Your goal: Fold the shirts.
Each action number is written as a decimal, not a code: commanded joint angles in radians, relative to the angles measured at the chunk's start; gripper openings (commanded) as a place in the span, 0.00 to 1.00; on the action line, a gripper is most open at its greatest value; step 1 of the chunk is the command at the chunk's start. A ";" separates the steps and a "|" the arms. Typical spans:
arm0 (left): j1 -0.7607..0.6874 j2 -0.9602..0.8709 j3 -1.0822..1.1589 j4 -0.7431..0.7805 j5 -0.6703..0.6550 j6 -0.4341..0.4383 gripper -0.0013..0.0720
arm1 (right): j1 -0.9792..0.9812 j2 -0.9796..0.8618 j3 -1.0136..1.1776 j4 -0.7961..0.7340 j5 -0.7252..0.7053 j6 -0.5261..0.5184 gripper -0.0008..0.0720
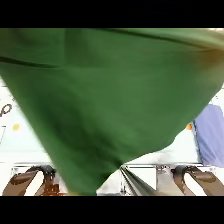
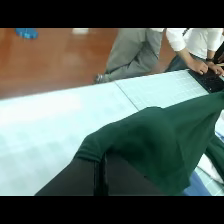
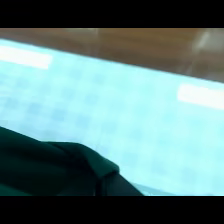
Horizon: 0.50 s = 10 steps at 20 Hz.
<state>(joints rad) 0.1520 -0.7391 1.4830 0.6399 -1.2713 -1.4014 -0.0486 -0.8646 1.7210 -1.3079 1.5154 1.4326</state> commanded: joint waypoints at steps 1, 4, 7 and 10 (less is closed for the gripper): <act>-0.091 -0.080 -0.299 -0.004 0.290 0.074 0.06 | 0.000 -0.160 -0.053 0.003 -0.050 -0.032 0.04; -0.189 -0.306 -0.296 -0.004 0.529 0.139 0.06 | 0.000 -0.372 -0.047 0.028 -0.140 -0.035 0.04; -0.208 -0.590 -0.158 -0.005 0.572 0.159 0.06 | 0.000 -0.569 -0.025 0.076 -0.214 -0.032 0.04; -0.208 -0.831 -0.023 -0.005 0.530 0.158 0.06 | 0.000 -0.716 -0.025 0.102 -0.320 0.000 0.04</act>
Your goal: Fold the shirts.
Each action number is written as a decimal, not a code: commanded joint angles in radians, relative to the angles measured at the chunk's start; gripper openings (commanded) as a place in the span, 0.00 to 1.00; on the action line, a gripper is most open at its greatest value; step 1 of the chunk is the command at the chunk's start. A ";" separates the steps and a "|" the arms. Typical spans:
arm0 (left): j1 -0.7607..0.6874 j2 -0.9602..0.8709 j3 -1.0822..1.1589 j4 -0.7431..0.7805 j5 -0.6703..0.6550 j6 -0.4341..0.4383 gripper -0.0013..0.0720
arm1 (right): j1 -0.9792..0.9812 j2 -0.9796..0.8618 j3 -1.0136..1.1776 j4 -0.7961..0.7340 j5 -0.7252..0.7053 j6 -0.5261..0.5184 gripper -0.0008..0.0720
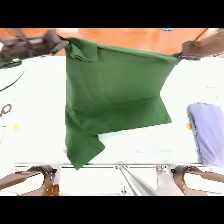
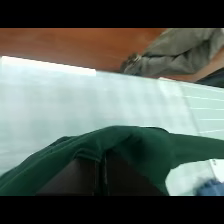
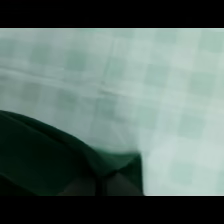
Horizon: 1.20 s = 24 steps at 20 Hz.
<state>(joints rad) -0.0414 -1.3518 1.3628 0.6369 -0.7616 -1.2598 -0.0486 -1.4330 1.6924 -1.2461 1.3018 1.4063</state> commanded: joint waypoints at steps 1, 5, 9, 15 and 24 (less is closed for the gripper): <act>-0.016 -0.283 0.135 -0.002 -0.002 0.016 0.06 | 0.000 -0.184 0.004 0.044 -0.136 0.037 0.04; -0.018 -0.415 0.190 -0.006 -0.051 -0.009 0.06 | 0.000 -0.299 0.004 0.105 -0.190 0.042 0.04; -0.002 -0.428 0.190 0.027 -0.294 0.060 0.70 | -0.003 -0.326 0.004 0.152 -0.184 0.089 0.23; 0.236 -0.249 0.134 0.381 -0.690 -0.226 0.69 | -0.181 -0.159 -0.018 0.083 0.068 0.106 0.57; 0.484 0.352 -0.844 0.310 -0.557 -0.296 0.69 | -0.306 0.339 -0.918 0.406 -0.192 -0.057 0.57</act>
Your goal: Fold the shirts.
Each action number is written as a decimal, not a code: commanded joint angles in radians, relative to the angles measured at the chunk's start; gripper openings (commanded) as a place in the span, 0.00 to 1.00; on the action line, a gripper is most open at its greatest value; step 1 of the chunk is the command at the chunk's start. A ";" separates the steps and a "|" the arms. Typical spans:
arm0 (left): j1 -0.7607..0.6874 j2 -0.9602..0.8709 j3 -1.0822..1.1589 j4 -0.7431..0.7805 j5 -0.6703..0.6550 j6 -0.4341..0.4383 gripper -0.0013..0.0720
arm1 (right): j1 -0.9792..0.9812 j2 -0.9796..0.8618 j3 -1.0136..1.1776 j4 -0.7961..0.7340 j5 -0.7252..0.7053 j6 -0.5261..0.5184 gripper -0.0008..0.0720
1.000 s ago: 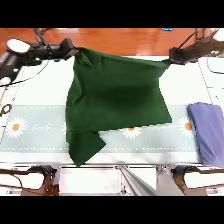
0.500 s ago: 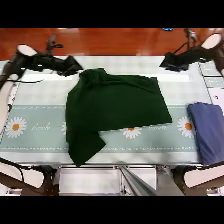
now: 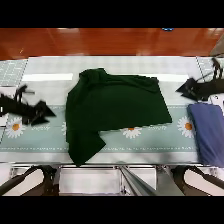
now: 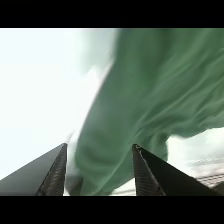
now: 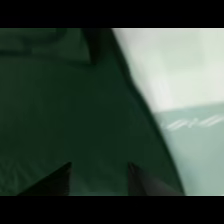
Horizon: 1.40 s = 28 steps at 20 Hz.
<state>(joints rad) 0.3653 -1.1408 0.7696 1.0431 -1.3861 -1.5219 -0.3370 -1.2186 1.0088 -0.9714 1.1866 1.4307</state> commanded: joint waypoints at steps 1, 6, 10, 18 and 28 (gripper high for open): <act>0.099 0.146 -0.305 -0.153 0.076 -0.015 0.69 | -0.017 0.144 -0.272 0.160 -0.076 -0.106 0.57; 0.106 0.124 -0.420 -0.172 0.119 -0.010 0.69 | -0.016 0.165 -0.301 0.169 -0.050 -0.128 0.57; 0.106 0.122 -0.431 -0.185 0.220 0.013 0.69 | -0.016 0.165 -0.301 0.170 -0.050 -0.128 0.57; -0.063 -0.043 -0.428 -0.410 0.362 0.153 0.68 | -0.014 0.165 -0.301 0.229 -0.081 -0.127 0.57; -0.073 -0.065 -0.322 -0.415 0.320 0.257 0.06 | -0.117 0.109 -0.415 -0.004 -0.042 -0.018 0.57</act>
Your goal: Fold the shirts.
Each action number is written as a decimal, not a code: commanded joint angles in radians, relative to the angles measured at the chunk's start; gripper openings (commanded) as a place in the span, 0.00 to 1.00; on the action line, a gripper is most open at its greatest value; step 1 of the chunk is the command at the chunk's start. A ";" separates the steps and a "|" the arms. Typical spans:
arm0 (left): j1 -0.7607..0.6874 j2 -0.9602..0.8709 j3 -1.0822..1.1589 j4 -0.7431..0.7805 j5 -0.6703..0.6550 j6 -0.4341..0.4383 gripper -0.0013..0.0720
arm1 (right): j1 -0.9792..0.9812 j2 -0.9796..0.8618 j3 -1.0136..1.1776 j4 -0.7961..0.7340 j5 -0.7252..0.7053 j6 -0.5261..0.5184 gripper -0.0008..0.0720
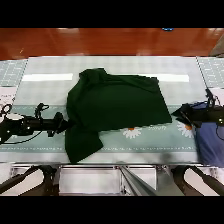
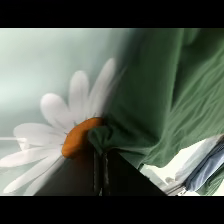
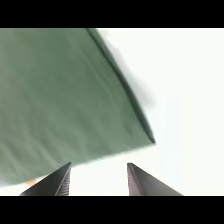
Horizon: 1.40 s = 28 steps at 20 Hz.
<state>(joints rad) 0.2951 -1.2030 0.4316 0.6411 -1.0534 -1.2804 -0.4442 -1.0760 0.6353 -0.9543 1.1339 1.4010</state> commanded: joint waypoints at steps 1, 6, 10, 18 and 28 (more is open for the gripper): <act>-0.003 -0.003 0.016 -0.013 -0.017 0.015 0.06 | -0.010 -0.054 -0.040 -0.015 0.008 0.008 0.57; -0.003 -0.003 0.016 -0.013 -0.029 0.016 0.06 | -0.010 -0.126 -0.035 -0.011 -0.030 -0.004 0.57; -0.003 -0.003 0.016 -0.013 -0.025 0.016 0.06 | -0.006 -0.214 0.010 0.096 -0.084 -0.061 0.57; -0.003 -0.003 0.070 -0.014 0.017 0.016 0.06 | 0.134 -0.400 0.156 0.265 -0.071 -0.224 0.04; -0.003 0.029 1.129 -0.050 -0.167 -0.114 0.06 | 0.167 -0.212 1.300 0.092 0.117 -0.072 0.04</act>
<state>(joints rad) 0.2928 -1.1809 1.2381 0.5938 -1.1870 -1.3109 -0.2810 -1.3445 1.6047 -0.8112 1.2457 1.2797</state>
